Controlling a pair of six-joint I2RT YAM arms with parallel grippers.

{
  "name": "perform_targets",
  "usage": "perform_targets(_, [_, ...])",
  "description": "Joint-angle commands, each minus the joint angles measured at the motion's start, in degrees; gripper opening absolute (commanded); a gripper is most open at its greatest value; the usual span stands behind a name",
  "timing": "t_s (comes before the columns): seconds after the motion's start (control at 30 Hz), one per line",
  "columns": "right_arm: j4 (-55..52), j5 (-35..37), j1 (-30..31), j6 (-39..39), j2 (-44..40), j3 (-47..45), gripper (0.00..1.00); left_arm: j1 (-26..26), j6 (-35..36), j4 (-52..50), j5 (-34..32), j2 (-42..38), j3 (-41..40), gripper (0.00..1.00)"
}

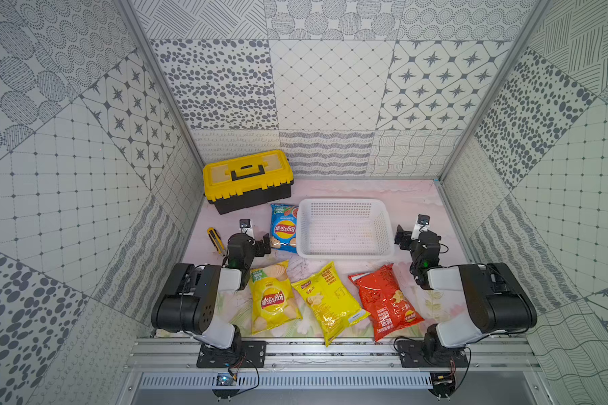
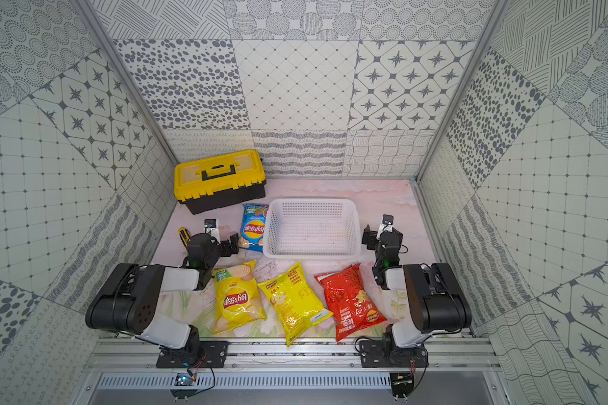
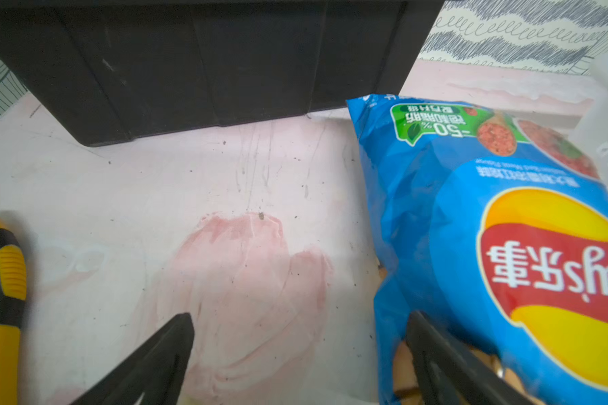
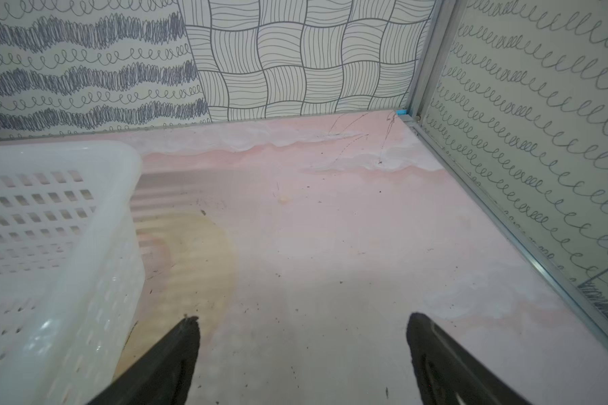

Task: Put the potato chips into the basket
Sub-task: Pick up the potato chip from the center of the board.

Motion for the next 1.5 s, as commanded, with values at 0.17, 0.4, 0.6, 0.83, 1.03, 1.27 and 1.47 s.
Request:
perform_targets(0.17, [0.9,0.2,0.2,-0.4,0.6,0.5,0.97,-0.2,0.6,1.9,0.5,0.3,0.2,1.00])
perform_targets(0.4, [0.9,0.3,0.3,-0.4,0.5,0.5,0.97,-0.2,0.6,1.9,0.6,0.3,0.2,1.00])
perform_targets(0.6, [0.8,0.2,0.2,-0.5,0.5,0.5,0.97,-0.3,0.5,1.9,0.7,0.3,0.2,1.00])
perform_targets(0.83, [-15.3,3.9,0.3,0.8,-9.8,4.9,0.97,-0.3,-2.6,-11.2,-4.3,-8.9,2.6,1.00])
perform_targets(1.03, [-33.2,9.7,0.3,11.5,-25.1,7.2,0.97,-3.7,-10.0,-31.6,-16.8,-24.6,4.4,1.00])
perform_targets(1.27, [-54.7,5.4,0.2,22.8,-37.6,12.8,0.97,-3.8,-32.0,-66.8,-25.4,-37.6,15.2,1.00])
perform_targets(1.47, [-65.0,-10.8,0.2,26.3,-42.0,17.2,0.92,-3.8,-34.9,-78.8,-5.7,-40.2,24.5,0.98])
